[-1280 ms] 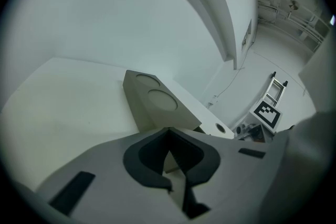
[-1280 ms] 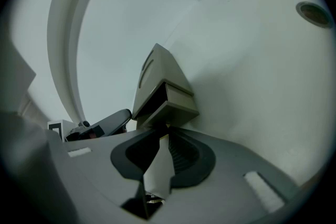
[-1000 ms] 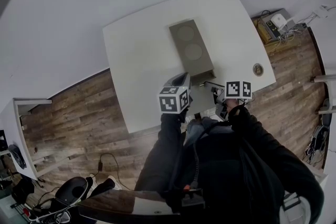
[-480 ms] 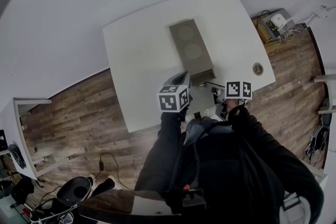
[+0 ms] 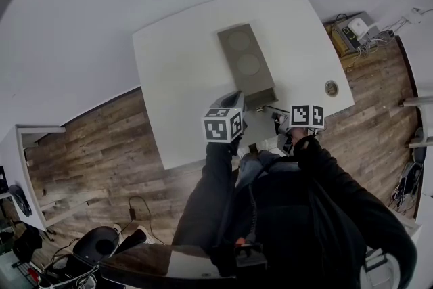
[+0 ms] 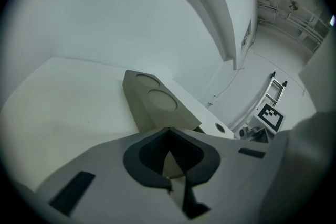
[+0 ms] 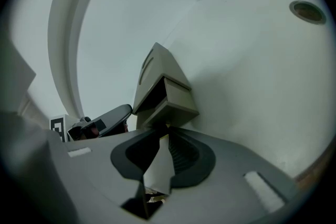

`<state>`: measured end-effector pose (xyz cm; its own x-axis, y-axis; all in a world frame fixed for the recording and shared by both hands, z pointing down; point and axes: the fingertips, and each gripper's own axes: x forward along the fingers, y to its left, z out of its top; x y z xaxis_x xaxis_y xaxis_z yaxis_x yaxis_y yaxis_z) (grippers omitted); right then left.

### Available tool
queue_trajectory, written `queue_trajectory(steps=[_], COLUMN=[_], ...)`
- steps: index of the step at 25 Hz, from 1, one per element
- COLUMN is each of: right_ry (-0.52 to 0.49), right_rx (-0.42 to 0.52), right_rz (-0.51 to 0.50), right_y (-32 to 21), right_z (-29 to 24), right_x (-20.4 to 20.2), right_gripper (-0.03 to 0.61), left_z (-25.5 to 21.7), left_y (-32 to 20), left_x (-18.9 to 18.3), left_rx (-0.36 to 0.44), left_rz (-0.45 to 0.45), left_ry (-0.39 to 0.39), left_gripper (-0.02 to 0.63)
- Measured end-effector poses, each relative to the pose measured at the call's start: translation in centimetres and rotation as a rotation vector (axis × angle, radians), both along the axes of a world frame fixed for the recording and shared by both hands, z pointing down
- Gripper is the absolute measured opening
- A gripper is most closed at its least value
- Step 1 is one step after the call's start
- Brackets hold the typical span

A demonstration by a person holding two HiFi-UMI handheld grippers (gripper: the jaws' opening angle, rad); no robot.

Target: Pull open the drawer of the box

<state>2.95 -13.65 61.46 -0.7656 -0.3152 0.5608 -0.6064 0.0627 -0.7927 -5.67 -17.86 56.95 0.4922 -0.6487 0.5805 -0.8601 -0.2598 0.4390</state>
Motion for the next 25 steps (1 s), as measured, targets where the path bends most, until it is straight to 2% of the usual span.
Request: queue_trajectory(steps=[13,20,25], right_ry=[0.003,0.006,0.003], right_rx=[-0.003,-0.005,-0.004], right_rz=[0.002,-0.001,-0.002], right_y=[0.6,0.9,1.1], right_z=[0.0,0.1,0.0], right_x=[0.3,0.2,0.4], right_gripper=[0.055,0.055,0.055], left_z=[0.0,0.0,0.0], left_y=[0.1,0.0,0.0], left_x=[0.0,-0.1,0.0], left_rx=[0.003,0.004,0.004], left_rz=[-0.016,-0.007,-0.013], left_ry=[0.009,-0.022,-0.017], left_gripper=[0.001,0.002,0.001])
